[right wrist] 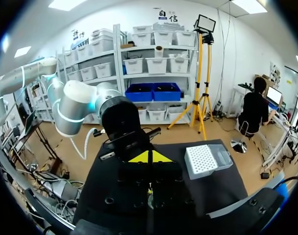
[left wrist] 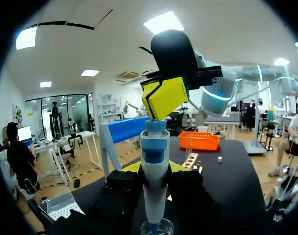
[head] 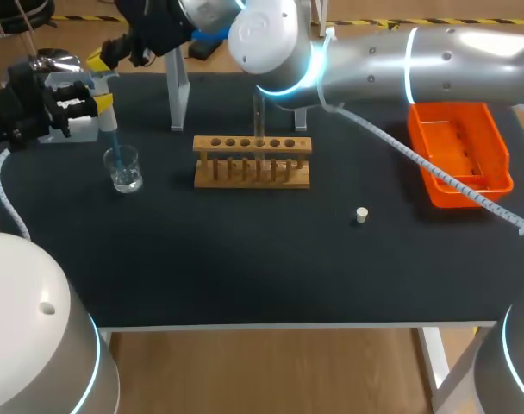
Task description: Invert the test tube, pick up the pipette, mount the tip to pipette, aspirate from beaker and dispense into the tube, eject the tip, return the pipette, and cap with the stopper.
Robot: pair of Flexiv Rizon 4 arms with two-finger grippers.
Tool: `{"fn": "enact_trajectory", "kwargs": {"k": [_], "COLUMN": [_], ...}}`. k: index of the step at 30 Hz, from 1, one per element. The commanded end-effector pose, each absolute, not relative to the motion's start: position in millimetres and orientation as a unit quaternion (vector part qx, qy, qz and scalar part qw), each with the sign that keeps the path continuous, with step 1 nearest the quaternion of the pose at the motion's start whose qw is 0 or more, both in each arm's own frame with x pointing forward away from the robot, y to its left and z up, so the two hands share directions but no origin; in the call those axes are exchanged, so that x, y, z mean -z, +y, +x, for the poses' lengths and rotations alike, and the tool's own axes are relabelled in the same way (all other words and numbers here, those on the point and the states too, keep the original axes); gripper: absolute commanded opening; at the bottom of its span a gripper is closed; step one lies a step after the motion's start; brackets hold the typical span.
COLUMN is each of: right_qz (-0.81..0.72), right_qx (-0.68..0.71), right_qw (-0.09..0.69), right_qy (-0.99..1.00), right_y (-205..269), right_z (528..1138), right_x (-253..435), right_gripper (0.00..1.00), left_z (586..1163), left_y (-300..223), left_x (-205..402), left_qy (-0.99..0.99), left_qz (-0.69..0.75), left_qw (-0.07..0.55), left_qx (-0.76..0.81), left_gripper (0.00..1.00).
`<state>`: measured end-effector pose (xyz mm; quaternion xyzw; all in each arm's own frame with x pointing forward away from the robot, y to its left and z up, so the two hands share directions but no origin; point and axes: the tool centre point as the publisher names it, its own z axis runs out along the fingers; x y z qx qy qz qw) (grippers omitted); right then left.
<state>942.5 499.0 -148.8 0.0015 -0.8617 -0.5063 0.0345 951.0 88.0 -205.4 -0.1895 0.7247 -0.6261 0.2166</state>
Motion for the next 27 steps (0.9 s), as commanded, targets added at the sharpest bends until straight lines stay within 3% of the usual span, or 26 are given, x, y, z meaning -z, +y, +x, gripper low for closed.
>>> {"fn": "enact_trajectory", "kwargs": {"k": [1,10,11,12,27], "right_qz": [0.003,0.003,0.003,0.003,0.033], "right_qx": [0.501,0.52,0.523,0.529,0.566], "right_qw": [0.036,0.032,0.028,0.023,0.012], "right_qy": [-0.865,-0.854,-0.852,-0.848,-0.824], "right_y": [499.8,494.7,492.4,487.6,383.6], "right_z": [944.4,943.9,944.1,944.5,929.8], "right_x": [154.7,141.0,137.9,132.0,79.4], "right_gripper": [0.0,0.0,0.18,0.98,1.0], "left_z": [951.9,951.9,951.9,951.9,951.9], "left_y": [88.1,88.1,88.1,88.1,88.1], "left_x": [202.0,202.0,202.0,202.0,202.0], "left_qy": [0.724,0.724,0.724,0.724,0.724], "left_qz": [-0.188,-0.188,-0.188,-0.188,-0.188], "left_qw": [0.217,0.217,0.217,0.217,0.217], "left_qx": [0.627,0.627,0.627,0.627,0.627], "left_gripper": [0.0,0.0,0.0,0.0,0.0]}}
